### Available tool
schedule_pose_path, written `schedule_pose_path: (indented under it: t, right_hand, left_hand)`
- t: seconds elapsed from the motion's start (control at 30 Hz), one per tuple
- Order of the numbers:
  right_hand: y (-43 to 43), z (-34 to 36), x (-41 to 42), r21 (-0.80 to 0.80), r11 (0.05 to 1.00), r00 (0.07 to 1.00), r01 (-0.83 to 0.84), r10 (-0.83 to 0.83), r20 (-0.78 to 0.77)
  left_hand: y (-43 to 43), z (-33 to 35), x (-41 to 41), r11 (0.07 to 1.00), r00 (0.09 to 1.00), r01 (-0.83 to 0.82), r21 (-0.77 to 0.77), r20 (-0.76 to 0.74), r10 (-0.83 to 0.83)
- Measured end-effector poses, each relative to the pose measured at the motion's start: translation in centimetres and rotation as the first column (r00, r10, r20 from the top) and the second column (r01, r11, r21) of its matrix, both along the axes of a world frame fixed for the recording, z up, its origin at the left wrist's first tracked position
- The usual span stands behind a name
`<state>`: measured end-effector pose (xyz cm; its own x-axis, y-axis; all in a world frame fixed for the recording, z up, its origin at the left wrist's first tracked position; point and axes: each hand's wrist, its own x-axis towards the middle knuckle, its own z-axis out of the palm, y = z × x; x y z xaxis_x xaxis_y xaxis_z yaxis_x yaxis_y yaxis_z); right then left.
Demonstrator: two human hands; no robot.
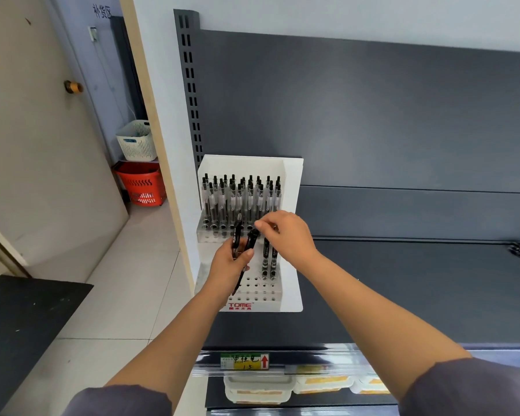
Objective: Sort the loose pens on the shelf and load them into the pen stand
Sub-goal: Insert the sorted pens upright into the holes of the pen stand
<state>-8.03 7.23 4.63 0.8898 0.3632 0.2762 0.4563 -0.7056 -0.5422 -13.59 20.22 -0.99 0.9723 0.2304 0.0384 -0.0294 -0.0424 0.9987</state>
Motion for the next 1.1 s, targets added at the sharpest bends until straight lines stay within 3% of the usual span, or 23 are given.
schedule_pose_path:
  t: [0.17,0.47,0.63,0.87,1.1]
  right_hand:
    - [0.6,0.5,-0.8,0.167,0.985,0.991,0.037,-0.015,-0.131]
    - [1.0,1.3,-1.8,0.306,0.951,0.988,0.043,0.004,-0.152]
    - [1.1,2.9,-1.7,0.193,0.981,1.000,0.021,-0.021,-0.004]
    - [0.8,1.6,-1.4,0.025,0.998,0.994,0.053,-0.055,0.094]
    - [1.1,0.6,-1.4,0.090,0.994,0.995,0.056,-0.064,0.082]
  left_hand:
    - [0.1,0.4,-0.5,1.000,1.000,0.017,-0.005,0.008,-0.016]
    - [1.0,0.9,-1.2,0.998,0.999,0.040,0.056,-0.021,-0.039]
    - [1.9,0.8,-1.5,0.996,0.998,-0.047,0.071,-0.032,0.049]
    - [2.5,0.2,-2.0,0.999,0.993,-0.007,0.037,-0.120,0.011]
    - [2.6,0.0,-2.4,0.999,0.995,-0.033,-0.028,-0.100,0.030]
